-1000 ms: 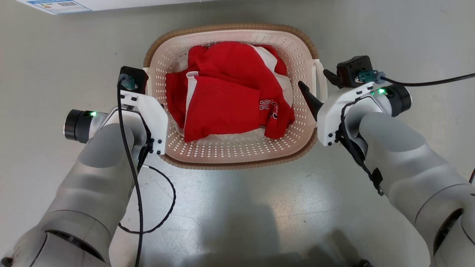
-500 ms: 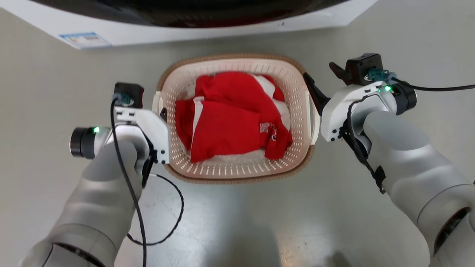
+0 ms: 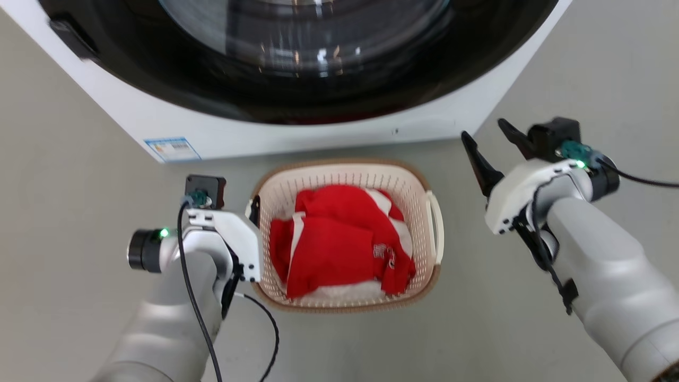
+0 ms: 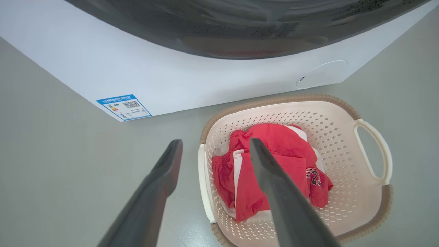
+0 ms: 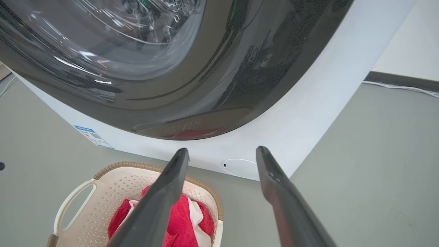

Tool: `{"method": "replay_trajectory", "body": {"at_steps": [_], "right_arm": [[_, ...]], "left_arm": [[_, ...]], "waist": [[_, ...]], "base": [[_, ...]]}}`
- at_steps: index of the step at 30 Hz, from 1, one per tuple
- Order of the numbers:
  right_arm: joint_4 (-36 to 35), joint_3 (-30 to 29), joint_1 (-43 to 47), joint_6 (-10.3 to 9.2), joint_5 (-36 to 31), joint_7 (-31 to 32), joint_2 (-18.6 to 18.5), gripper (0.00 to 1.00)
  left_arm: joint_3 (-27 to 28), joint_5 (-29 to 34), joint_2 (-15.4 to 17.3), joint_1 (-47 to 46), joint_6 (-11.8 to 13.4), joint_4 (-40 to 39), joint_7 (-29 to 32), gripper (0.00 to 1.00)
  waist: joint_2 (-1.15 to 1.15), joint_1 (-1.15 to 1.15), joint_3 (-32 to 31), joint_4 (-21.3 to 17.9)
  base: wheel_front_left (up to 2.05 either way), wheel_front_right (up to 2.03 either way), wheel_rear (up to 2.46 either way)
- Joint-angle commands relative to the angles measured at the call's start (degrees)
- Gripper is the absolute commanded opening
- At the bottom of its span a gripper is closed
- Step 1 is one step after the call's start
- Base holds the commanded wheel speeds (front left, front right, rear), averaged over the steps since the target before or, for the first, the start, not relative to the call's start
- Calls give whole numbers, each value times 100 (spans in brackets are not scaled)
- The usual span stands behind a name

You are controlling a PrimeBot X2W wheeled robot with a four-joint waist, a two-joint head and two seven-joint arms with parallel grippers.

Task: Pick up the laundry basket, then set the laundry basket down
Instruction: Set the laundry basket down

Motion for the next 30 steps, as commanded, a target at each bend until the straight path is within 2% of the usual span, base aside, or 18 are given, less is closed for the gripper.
{"method": "replay_trajectory", "body": {"at_steps": [1,6,13,22,30], "right_arm": [[-184,-207,309,34,-247,-78,-37,100],[-791,-1225,873,34,-1115,-78,-92,100],[-1585,-2349,1591,34,-2136,-78,18,100],[-2086,-3029,2253,34,-2831,-78,213,100],[-2442,-3354,2826,34,-3094,-79,277,100]], "left_arm": [[90,-17,101,120,-26,-103,-82,100],[203,-19,151,368,0,-384,-136,100],[802,142,473,976,310,-1500,-141,100],[1527,667,647,1814,529,-2584,-142,100],[2132,1123,711,2593,526,-3262,-142,100]], "waist": [[0,0,-453,85],[0,0,-849,114],[0,0,-1213,119],[0,0,-1634,146],[0,0,-1992,184]], "base": [[0,0,0],[0,0,0],[0,0,0],[0,0,0],[0,0,0]]}}
